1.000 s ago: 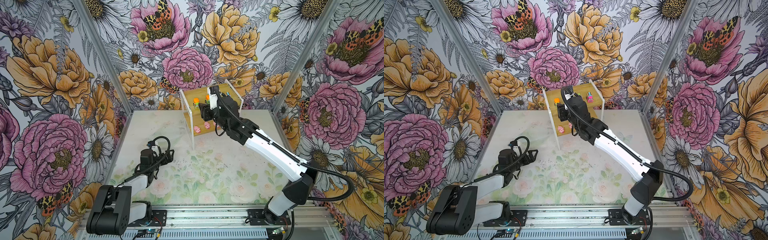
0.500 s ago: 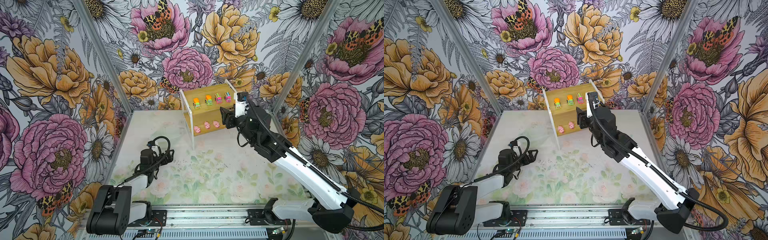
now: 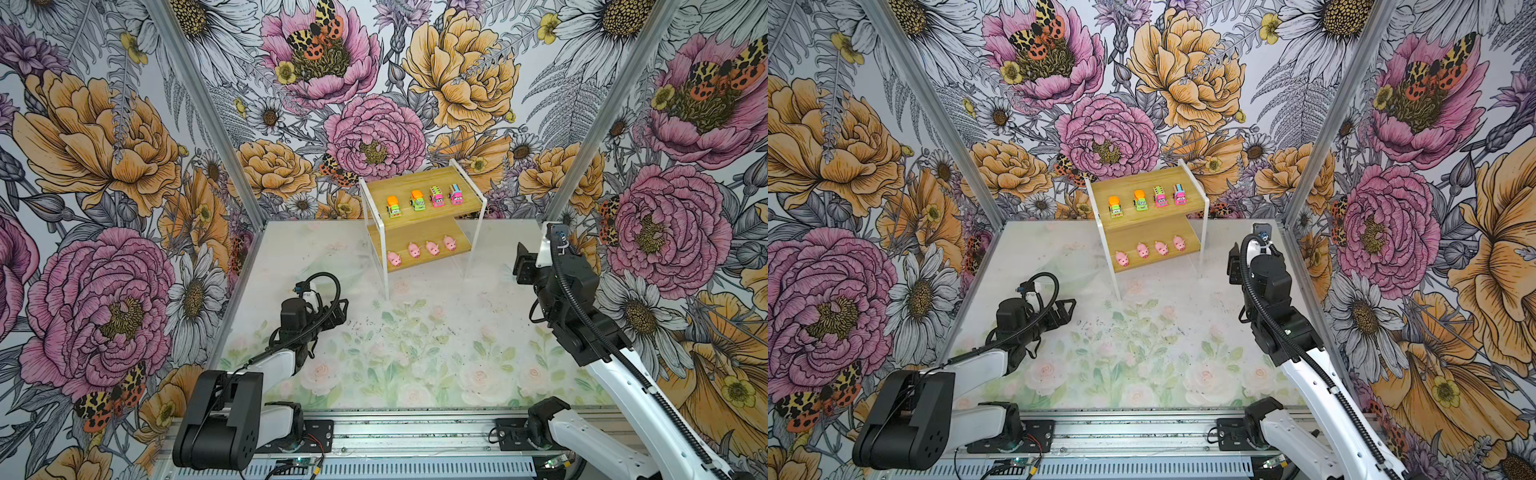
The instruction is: Place and organize the plastic toys onto the shelf
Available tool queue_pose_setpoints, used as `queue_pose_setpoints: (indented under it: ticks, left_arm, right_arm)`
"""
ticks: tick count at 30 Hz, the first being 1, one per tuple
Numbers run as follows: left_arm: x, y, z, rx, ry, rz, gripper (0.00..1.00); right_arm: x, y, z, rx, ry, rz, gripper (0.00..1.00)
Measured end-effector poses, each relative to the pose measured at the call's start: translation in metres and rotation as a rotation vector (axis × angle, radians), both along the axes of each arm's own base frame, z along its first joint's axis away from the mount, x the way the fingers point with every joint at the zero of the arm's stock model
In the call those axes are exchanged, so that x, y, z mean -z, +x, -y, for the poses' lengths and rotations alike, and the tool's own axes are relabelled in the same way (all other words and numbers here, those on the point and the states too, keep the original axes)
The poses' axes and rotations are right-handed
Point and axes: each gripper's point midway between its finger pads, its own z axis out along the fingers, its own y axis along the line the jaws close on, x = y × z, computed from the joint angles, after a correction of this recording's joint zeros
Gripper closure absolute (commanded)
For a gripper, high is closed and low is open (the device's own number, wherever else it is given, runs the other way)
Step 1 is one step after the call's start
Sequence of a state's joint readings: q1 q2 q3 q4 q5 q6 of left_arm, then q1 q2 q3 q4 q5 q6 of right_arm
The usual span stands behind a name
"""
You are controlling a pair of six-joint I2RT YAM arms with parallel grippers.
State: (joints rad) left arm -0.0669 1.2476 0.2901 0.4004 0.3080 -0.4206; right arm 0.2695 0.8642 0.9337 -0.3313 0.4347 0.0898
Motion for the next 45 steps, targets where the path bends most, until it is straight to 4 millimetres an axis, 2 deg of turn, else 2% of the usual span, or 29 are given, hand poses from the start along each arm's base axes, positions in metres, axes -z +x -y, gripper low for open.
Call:
queue_pose_setpoints:
  ticks: [3, 6, 8, 11, 16, 20, 23, 26, 29, 33, 35, 38, 41, 45]
  left_arm:
    - [0.000, 0.000, 0.000, 0.000, 0.000, 0.001, 0.01]
    - [-0.002, 0.000, 0.000, 0.000, 0.000, 0.006, 0.01]
    - [-0.003, 0.000, 0.000, 0.000, 0.000, 0.009, 0.01]
    - [-0.006, 0.001, 0.000, -0.002, 0.000, 0.021, 0.01]
    - [-0.025, 0.002, -0.003, -0.017, 0.004, 0.077, 0.01]
    - [-0.054, 0.005, -0.011, -0.059, 0.030, 0.158, 0.01]
    - [-0.081, 0.009, -0.024, -0.114, 0.066, 0.249, 0.01]
    - [-0.097, 0.012, -0.045, -0.190, 0.123, 0.312, 0.01]
    - [-0.102, 0.017, -0.069, -0.270, 0.189, 0.344, 0.01]
    - [-0.098, 0.031, -0.100, -0.358, 0.287, 0.376, 0.01]
    - [-0.086, 0.038, -0.112, -0.376, 0.321, 0.358, 0.01]
    - [-0.058, 0.047, -0.122, -0.379, 0.359, 0.297, 0.01]
    - [-0.038, 0.055, -0.117, -0.337, 0.391, 0.291, 0.01]
    - [-0.025, 0.057, -0.084, -0.220, 0.446, 0.344, 0.01]
  right_arm:
    - [0.047, 0.004, 0.030, 0.065, 0.015, -0.088, 0.33]
    - [0.095, 0.005, 0.051, 0.094, 0.046, -0.149, 0.33]
    - [0.125, 0.005, 0.057, 0.089, 0.069, -0.172, 0.33]
    - [0.157, 0.008, 0.054, 0.047, 0.097, -0.156, 0.33]
    - [0.196, 0.022, 0.038, -0.051, 0.132, -0.138, 0.35]
    - [0.214, 0.037, 0.030, -0.107, 0.131, -0.106, 0.35]
    - [0.231, 0.047, 0.027, -0.135, 0.128, -0.092, 0.36]
    - [0.252, 0.055, 0.022, -0.166, 0.131, -0.114, 0.36]
    - [0.255, 0.056, 0.018, -0.193, 0.127, -0.119, 0.34]
    - [0.233, 0.074, 0.015, -0.218, 0.121, -0.065, 0.33]
    - [0.225, 0.080, 0.015, -0.222, 0.118, -0.042, 0.32]
    - [0.224, 0.080, 0.015, -0.224, 0.118, -0.040, 0.32]
    - [0.224, 0.080, 0.014, -0.226, 0.119, -0.041, 0.32]
    - [0.224, 0.080, 0.015, -0.224, 0.120, -0.041, 0.28]
